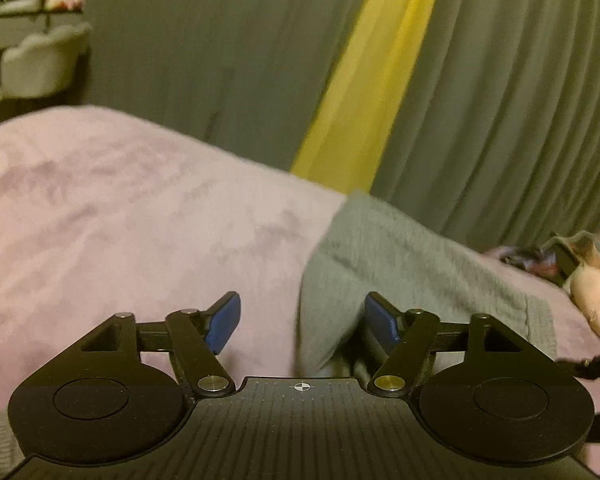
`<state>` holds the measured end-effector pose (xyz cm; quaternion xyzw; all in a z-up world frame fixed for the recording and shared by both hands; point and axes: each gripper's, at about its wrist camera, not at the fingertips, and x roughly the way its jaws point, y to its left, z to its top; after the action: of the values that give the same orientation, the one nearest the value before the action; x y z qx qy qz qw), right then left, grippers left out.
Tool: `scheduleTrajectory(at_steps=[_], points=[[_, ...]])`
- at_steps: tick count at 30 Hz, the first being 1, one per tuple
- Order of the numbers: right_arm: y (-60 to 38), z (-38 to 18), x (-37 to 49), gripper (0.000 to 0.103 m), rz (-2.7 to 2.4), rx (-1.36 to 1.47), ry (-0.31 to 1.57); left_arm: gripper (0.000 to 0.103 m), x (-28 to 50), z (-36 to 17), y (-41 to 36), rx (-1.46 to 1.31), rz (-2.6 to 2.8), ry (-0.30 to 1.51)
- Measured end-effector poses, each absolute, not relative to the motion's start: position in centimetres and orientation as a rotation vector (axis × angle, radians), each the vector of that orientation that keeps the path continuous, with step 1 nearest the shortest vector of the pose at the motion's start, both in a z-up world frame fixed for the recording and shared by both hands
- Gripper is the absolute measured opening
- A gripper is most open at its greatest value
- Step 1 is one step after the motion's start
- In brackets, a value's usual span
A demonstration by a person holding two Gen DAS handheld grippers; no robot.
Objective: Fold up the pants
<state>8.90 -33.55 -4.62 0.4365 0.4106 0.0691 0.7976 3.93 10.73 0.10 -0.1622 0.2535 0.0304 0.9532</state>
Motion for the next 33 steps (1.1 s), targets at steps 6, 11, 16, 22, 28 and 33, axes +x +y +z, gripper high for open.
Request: scheduleTrajectory(at_steps=[6, 11, 16, 22, 28, 33], points=[[-33.3, -6.6, 10.1, 0.086, 0.209, 1.069, 0.952, 0.096, 3.7, 0.6, 11.0, -0.325, 0.123, 0.448], [-32.4, -6.6, 11.4, 0.077, 0.176, 1.049, 0.924, 0.096, 8.1, -2.8, 9.1, -0.267, 0.100, 0.761], [-31.9, -6.3, 10.9, 0.050, 0.159, 1.001, 0.866, 0.096, 8.2, -3.1, 9.3, -0.302, 0.096, 0.766], [-31.3, -5.8, 11.9, 0.045, 0.150, 1.013, 0.854, 0.096, 8.1, -3.2, 9.4, -0.324, 0.099, 0.757], [-31.7, -2.3, 11.9, 0.039, 0.221, 1.033, 0.737, 0.096, 7.6, -2.9, 10.1, -0.352, 0.113, 0.712], [-33.2, -1.0, 11.9, 0.039, 0.236, 1.024, 0.682, 0.096, 7.7, -2.9, 10.2, -0.363, 0.112, 0.711]])
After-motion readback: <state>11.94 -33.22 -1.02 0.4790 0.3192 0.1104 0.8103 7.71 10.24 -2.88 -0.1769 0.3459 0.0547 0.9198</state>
